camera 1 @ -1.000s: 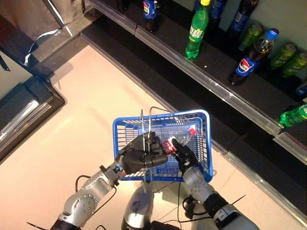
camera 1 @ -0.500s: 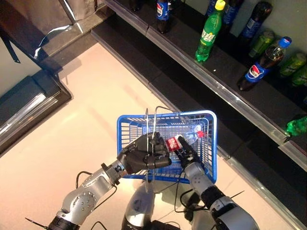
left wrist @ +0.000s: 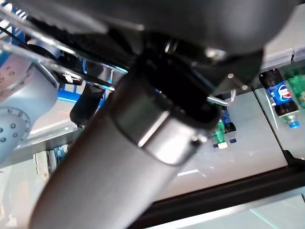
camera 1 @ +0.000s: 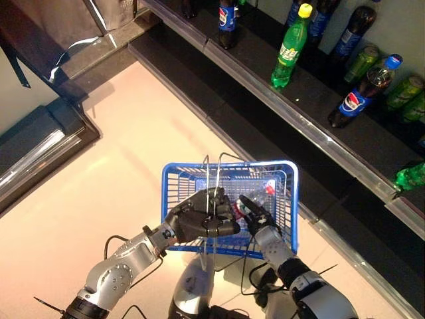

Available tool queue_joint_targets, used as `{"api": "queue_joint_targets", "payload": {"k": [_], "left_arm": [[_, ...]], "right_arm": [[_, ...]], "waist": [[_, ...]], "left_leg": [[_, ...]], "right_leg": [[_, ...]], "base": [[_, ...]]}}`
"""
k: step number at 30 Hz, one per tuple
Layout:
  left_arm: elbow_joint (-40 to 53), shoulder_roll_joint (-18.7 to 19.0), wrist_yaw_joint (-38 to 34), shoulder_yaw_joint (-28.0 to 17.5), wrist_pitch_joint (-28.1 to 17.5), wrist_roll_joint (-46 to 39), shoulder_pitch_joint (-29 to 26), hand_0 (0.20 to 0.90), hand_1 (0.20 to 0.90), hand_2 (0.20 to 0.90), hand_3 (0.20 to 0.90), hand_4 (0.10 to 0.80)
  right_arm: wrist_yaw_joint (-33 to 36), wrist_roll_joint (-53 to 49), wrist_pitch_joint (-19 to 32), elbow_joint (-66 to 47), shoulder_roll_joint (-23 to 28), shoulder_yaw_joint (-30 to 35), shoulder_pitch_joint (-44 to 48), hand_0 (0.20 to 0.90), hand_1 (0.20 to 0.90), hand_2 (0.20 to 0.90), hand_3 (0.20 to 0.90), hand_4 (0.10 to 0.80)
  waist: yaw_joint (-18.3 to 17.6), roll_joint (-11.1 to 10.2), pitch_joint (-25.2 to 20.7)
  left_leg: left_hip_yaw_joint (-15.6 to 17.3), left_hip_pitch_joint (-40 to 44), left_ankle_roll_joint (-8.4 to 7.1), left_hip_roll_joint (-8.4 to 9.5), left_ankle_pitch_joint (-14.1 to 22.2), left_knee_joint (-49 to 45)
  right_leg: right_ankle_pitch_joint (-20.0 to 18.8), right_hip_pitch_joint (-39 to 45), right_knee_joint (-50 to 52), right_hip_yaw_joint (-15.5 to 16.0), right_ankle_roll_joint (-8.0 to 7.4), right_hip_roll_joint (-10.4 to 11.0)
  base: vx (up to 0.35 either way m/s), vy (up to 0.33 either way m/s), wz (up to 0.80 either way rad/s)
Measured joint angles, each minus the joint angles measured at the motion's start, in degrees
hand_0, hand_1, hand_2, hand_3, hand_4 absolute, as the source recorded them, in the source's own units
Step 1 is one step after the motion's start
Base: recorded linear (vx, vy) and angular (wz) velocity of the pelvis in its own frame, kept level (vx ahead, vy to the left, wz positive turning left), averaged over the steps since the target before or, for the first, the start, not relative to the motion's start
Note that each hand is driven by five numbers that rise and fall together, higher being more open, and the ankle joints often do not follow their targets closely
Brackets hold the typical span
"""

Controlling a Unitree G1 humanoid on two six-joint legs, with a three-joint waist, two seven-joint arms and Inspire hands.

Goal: Pick up the drink and place into the basket.

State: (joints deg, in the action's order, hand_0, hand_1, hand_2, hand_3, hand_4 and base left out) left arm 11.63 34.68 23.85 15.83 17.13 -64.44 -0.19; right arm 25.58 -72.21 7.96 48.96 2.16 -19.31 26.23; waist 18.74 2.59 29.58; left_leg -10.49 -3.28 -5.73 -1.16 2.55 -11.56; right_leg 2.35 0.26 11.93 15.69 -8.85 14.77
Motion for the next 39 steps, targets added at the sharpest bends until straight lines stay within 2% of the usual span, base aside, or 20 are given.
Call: {"api": "queue_joint_targets", "payload": {"k": [8,14,19,23,27,30,35,39], "left_arm": [[-0.05,0.17,-1.00,0.58,-0.01,0.00,0.33,0.300,0.300,0.300,0.200,0.100],[0.01,0.61,-1.00,-1.68,-0.17,-0.01,0.90,0.300,0.300,0.300,0.200,0.100],[0.39,1.21,-0.99,-5.86,-1.39,-0.06,3.79,0.300,0.300,0.300,0.200,0.100],[0.92,1.92,-0.99,-5.95,-2.79,-0.12,4.74,0.300,0.300,0.300,0.200,0.100],[1.11,1.75,-0.99,-6.01,-4.88,-0.25,5.65,0.300,0.300,0.300,0.200,0.100],[1.19,1.68,-1.61,-6.45,-6.72,-0.33,7.04,0.300,0.300,0.300,0.200,0.100],[1.17,0.93,-6.09,-8.04,-7.05,-0.33,8.71,0.300,0.300,0.300,0.200,0.100],[0.16,-0.54,-8.09,-8.03,-7.05,-0.28,11.17,0.300,0.300,0.300,0.200,0.100]], "right_arm": [[-0.08,0.04,3.45,-11.56,3.26,0.25,-5.66,0.900,0.900,0.900,0.900,0.800],[0.34,0.26,2.82,-23.79,4.37,0.03,-11.47,0.900,0.900,0.900,0.900,0.800],[0.64,2.73,1.55,-41.17,7.25,-1.02,-19.29,0.900,0.900,0.900,0.900,0.800],[0.43,2.81,-0.61,-52.81,12.52,-1.11,-24.65,0.900,0.900,0.900,0.900,0.800],[-0.28,2.67,-2.02,-58.52,14.53,-1.12,-25.54,0.900,0.900,0.900,0.900,0.800],[-4.85,2.65,-2.61,-62.30,18.18,-1.15,-28.45,0.900,0.900,0.900,0.900,0.800],[-12.10,4.13,-4.28,-67.29,23.54,-1.17,-29.18,0.900,0.900,0.900,0.900,0.800],[-18.05,7.05,-4.27,-71.73,25.24,0.18,-27.76,0.900,0.900,0.900,0.900,0.800]], "waist": [[-0.38,-0.31,-0.14],[-1.99,-1.46,-0.33],[-3.50,-3.79,-0.36],[-4.31,-4.48,-0.26],[-6.43,-5.40,-0.25],[-7.06,-5.41,-0.26],[-8.45,-5.41,-0.26],[-9.55,-5.41,-0.28]], "left_leg": [[0.00,-1.12,0.03,-0.42,0.03,-0.63],[0.76,-3.10,0.01,-1.01,0.03,-1.52],[2.42,-4.08,-0.07,-1.87,-0.02,-1.54],[2.80,-4.10,-0.12,-2.10,0.04,-1.43],[3.80,-3.93,-0.34,-2.71,0.21,-1.47],[5.22,-3.72,-0.31,-3.27,0.24,-1.45],[5.42,-3.42,-0.32,-3.48,0.23,-1.14],[6.06,-1.10,-0.38,-3.62,0.23,0.01]], "right_leg": [[-0.05,-0.83,0.01,-0.08,0.09,-0.26],[-0.07,-2.03,-0.03,-0.45,0.22,-0.79],[-0.41,-3.23,-0.13,-0.64,0.40,-1.11],[-0.45,-3.45,-0.22,-0.80,0.46,-1.29],[-0.65,-3.69,-0.35,-1.82,0.75,-1.95],[-0.68,-3.68,-0.47,-2.08,0.79,-2.06],[-0.73,-3.50,-0.73,-2.11,0.83,-2.25],[-0.78,-1.73,-1.47,-2.35,0.84,-2.45]], "base": [[-0.013,-0.004,0.00],[-0.045,-0.003,0.03],[-0.017,-0.002,-0.03],[0.000,0.007,-0.04],[0.036,0.043,-0.11],[0.046,0.040,-0.08],[0.035,0.026,-0.02],[0.072,0.024,-0.07]]}}
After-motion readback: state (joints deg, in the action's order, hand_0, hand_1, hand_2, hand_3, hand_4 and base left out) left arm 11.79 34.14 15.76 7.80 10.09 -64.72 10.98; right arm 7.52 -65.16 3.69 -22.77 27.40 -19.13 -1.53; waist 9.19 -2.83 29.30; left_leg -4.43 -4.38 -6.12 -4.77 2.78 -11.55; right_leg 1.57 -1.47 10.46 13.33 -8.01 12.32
